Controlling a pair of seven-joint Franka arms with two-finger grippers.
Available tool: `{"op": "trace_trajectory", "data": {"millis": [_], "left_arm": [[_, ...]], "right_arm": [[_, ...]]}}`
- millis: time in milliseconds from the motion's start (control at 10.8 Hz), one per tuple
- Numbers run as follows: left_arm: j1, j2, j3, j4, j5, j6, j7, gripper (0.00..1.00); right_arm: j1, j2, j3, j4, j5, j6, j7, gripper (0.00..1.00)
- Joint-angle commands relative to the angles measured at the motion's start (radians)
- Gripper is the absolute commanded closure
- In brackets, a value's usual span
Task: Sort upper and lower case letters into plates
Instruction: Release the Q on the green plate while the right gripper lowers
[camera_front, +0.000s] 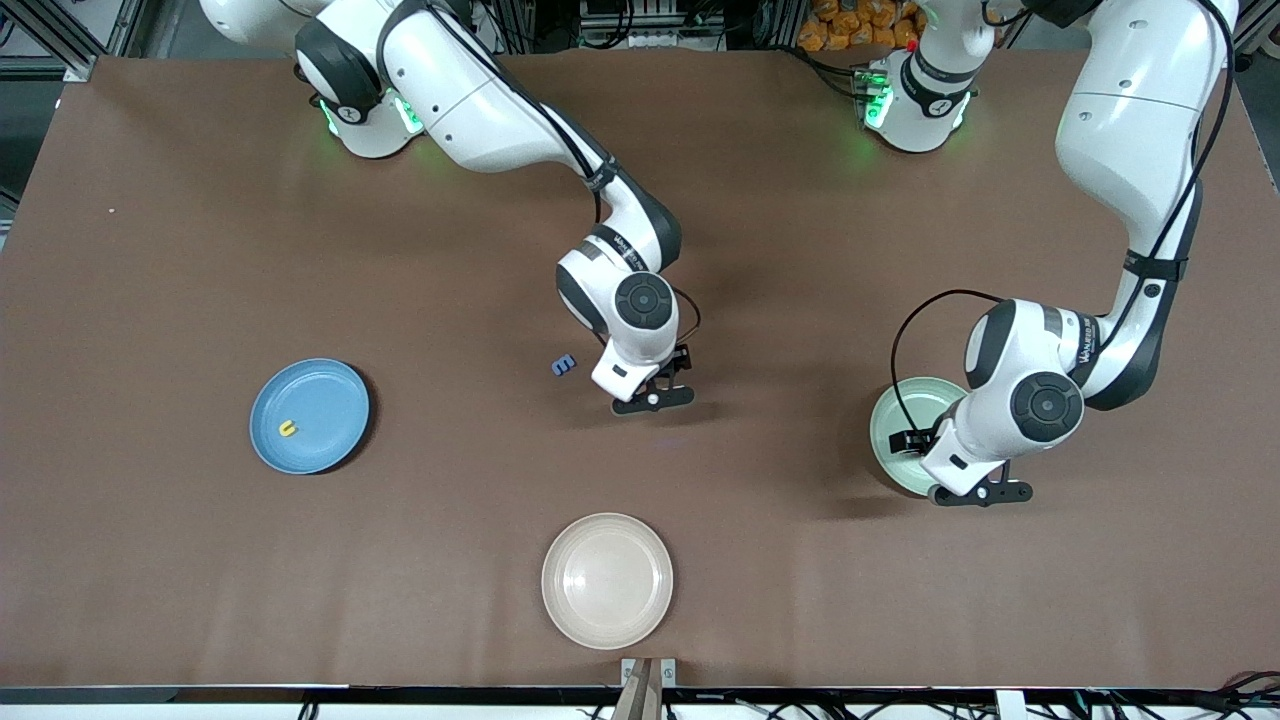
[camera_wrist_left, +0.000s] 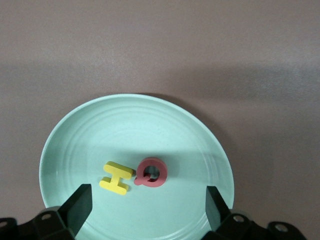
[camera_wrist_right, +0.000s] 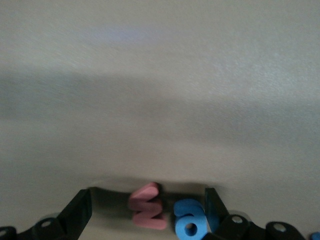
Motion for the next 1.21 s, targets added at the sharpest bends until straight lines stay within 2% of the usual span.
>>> {"op": "trace_trajectory", "data": {"millis": [0,279,465,930,1116], "left_arm": [[-0.003,-0.034,-0.009,-0.005,-0.015,-0.009,0.014,0.00],[0.007,-0.057,-0.051,-0.005,-0.019,-0.012,0.009,0.00],[0.007,-0.078,-0.052,-0.005,-0.019,-0.029,0.009,0.00],[0.005,-0.168,-0.055,0.006,-0.017,-0.121,0.020,0.00],[0.007,-0.202,-0.089,0.006,-0.019,-0.165,0.017,0.00]], "right_arm": [[-0.027,0.023,0.021,0.079,0.048,-0.012,-0.027,0.00],[-0.037,0.020,0.021,0.071,0.054,-0.024,-0.025,0.00],[-0.047,0.022,0.018,0.071,0.136,-0.006,-0.028,0.00],[-0.042,-0.015,0.015,-0.025,0.105,-0.032,-0.137,0.00],[-0.034,-0.003,0.015,-0.024,0.106,-0.018,-0.139,0.00]]}}
